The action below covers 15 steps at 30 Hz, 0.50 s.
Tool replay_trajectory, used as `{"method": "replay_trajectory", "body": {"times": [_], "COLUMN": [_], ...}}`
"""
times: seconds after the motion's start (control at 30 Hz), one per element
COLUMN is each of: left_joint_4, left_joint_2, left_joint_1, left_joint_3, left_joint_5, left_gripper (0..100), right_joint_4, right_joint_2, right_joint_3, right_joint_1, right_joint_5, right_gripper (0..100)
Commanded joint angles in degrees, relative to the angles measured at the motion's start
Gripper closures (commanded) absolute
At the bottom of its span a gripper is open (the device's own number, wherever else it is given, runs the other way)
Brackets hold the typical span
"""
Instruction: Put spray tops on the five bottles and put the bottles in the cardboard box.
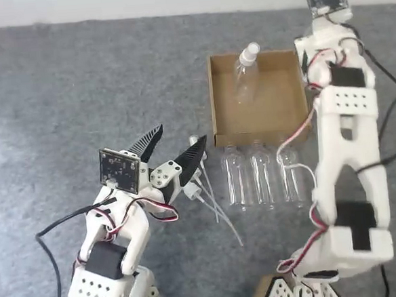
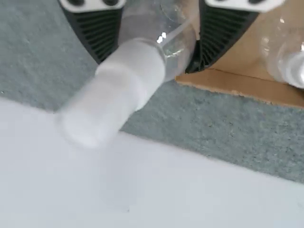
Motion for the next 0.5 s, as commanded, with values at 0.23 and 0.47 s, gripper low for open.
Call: {"method": "replay_trajectory", "body": {"times": [0.23, 0.47], "left_joint_4": [-1.9, -1.9], "left_joint_2": [0.6, 0.6], "left_joint_1": [0.0, 0.0], "left_joint_3": [-0.9, -0.8], "left_joint_5": [-0.7, -0.7], "left_gripper": [72, 72], "right_joint_4": [-1.6, -3.0], "right_joint_2": [13.8, 19.8], "right_joint_3": [-18.5, -23.2], "right_joint_1": [-3.4, -5.8], "right_joint_5": [-1.1, -4.5], "right_gripper": [99.3, 99.3]}}
